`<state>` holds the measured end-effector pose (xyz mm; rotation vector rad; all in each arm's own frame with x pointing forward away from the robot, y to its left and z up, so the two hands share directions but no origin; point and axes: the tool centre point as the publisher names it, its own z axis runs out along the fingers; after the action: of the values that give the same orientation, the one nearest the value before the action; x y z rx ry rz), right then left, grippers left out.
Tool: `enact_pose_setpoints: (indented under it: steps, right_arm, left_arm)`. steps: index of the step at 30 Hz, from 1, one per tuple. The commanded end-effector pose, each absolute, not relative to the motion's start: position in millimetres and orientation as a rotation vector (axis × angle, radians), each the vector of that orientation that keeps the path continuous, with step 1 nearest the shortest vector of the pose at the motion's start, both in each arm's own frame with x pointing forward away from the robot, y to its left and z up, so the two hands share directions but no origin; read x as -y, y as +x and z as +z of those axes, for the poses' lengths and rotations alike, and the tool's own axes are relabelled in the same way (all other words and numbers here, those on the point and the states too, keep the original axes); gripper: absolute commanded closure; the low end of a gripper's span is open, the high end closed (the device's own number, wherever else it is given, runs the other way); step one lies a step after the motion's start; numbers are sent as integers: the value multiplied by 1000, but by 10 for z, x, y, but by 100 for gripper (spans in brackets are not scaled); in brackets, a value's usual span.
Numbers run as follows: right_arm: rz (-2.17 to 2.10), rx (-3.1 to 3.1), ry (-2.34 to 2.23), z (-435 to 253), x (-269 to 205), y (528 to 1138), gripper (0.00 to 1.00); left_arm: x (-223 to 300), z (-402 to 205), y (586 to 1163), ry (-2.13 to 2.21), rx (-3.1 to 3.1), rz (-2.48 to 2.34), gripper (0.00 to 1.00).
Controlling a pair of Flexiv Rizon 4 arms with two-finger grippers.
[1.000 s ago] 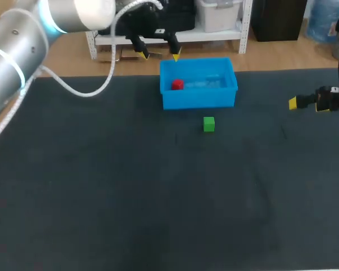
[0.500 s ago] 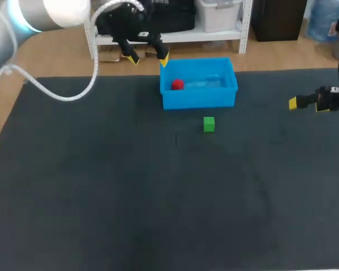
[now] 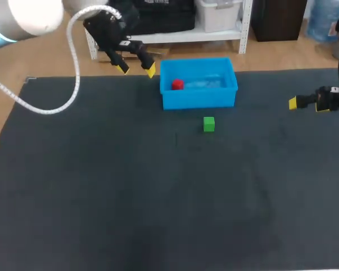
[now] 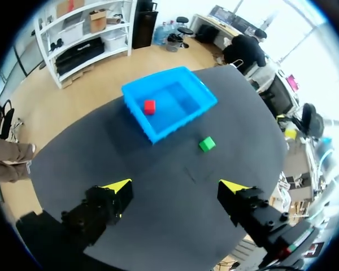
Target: Use the left arm to pick the red cube and place it into the blue plastic box first, then use the right arm to grasp the green cube and put it into the same blue plastic box after the first action is fully finished.
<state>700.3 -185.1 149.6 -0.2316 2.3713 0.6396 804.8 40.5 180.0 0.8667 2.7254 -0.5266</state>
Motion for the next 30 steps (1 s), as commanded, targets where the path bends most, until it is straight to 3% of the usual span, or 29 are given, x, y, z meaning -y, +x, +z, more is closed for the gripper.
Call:
enact_pose_setpoints:
  steps: [1, 30]
  right_arm:
    - [638, -2372, -232, 1496, 1850, 7004, 0]
    - [638, -2372, -232, 1496, 1850, 7004, 0]
  left_arm:
    - [-507, 1779, 7923, 777, -2470, -640, 0]
    - [-620, 1607, 7613, 846, -2382, -814, 0]
